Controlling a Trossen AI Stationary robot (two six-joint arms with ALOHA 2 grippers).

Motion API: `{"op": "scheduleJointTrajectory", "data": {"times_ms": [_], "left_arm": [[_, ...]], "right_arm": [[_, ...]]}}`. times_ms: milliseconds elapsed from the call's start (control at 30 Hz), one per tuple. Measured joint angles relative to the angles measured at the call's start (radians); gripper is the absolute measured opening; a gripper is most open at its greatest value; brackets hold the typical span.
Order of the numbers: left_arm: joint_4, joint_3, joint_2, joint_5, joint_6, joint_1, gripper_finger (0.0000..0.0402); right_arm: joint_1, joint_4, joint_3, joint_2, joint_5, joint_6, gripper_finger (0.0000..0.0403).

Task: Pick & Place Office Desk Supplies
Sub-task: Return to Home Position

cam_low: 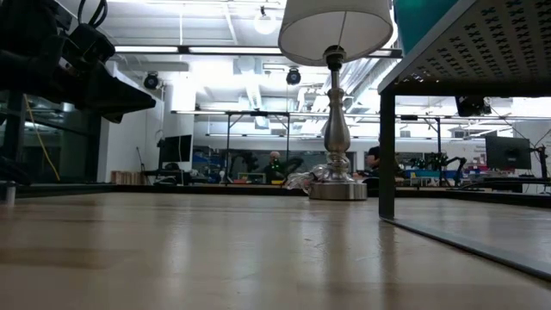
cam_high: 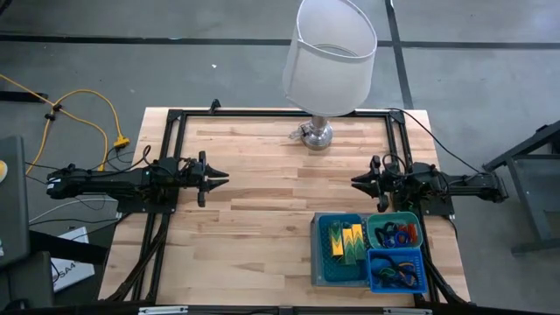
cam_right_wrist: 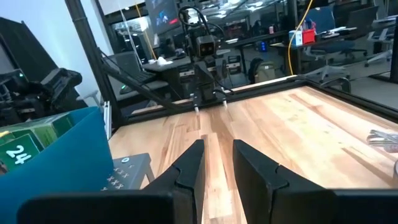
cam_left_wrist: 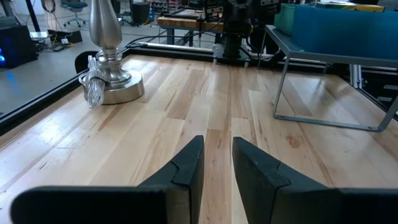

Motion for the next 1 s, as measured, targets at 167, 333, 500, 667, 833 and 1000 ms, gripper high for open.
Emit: {"op": "scheduleJointTrajectory", "data": {"times_ms": [167,333,500,667,833,1000], "left_arm": [[0.000,0.000,0.000,0.000,0.000,0.000,0.0079],[0.000,0.000,0.000,0.000,0.000,0.000,0.0079],[0.000,0.000,0.000,0.000,0.000,0.000,0.0079],[0.000,0.000,0.000,0.000,0.000,0.000,0.0079],[0.000,0.000,0.000,0.000,0.000,0.000,0.0079],[0.000,0.000,0.000,0.000,0.000,0.000,0.0079]], "right_arm": [[0.000,-0.003,0.000,0.000,-0.015,-0.018,0.0071],[0.000,-0.005,0.000,0.000,-0.023,-0.017,0.0071],[0.000,-0.005,-0.001,0.000,-0.022,-0.016,0.0071],[0.000,-0.005,-0.001,0.000,-0.022,-0.017,0.0071],[0.000,-0.005,-0.002,0.000,-0.023,-0.017,0.0071],[0.000,-0.005,-0.002,0.000,-0.023,-0.017,0.0071]]}}
